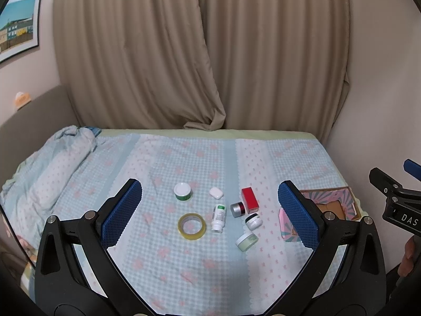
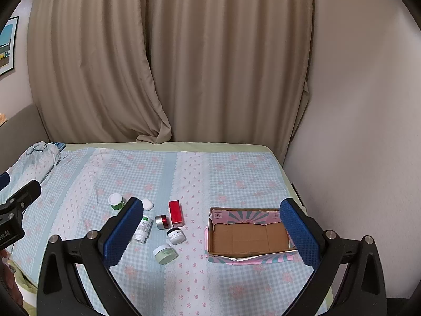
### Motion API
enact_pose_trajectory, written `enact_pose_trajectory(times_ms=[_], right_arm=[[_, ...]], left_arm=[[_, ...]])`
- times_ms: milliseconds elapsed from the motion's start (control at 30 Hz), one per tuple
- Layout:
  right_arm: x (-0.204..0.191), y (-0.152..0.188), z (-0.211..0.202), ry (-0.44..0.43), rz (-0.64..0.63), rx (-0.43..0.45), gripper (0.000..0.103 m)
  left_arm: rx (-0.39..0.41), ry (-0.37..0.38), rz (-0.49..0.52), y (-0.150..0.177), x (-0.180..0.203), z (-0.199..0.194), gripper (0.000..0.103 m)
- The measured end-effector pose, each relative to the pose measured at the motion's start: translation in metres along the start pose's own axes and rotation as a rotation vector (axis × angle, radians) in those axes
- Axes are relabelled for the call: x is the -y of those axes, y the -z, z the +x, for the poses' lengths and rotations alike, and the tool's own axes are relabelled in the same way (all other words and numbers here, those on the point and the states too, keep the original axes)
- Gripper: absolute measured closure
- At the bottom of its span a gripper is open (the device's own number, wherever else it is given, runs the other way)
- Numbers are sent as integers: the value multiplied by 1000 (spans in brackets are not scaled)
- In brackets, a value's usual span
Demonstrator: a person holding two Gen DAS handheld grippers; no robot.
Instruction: Organize rigid objects
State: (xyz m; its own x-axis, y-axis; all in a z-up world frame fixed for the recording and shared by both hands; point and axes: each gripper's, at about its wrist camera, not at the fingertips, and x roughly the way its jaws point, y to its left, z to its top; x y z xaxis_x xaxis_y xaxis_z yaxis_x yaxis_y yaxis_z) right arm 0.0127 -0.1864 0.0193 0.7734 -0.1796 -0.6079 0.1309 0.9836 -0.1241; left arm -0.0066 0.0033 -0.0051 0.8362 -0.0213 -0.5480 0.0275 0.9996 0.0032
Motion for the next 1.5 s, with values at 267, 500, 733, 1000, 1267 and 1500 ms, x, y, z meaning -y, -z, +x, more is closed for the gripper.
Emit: enact_pose_trajectory(times_ms=[267,500,733,1000,1267,1500], right_arm=[[-1,0,0,-2,3,-4,0],[0,0,1,-2,3,-5,0],[-2,1,-1,-2,2,-5,0],[-4,6,-3,-9,3,3,0],[-4,5,-3,-10,2,3,0],[-5,7,-3,-12,3,1,0]], left_arm=[[-8,5,2,0,0,2,0],[-9,5,1,0,1,3,0],[-7,12,-4,0,0,2,0],[-4,12,-6,0,-2,2,0],[-4,9,-12,2,-4,-1,0],[-3,8,-12,4,-6,-3,0]])
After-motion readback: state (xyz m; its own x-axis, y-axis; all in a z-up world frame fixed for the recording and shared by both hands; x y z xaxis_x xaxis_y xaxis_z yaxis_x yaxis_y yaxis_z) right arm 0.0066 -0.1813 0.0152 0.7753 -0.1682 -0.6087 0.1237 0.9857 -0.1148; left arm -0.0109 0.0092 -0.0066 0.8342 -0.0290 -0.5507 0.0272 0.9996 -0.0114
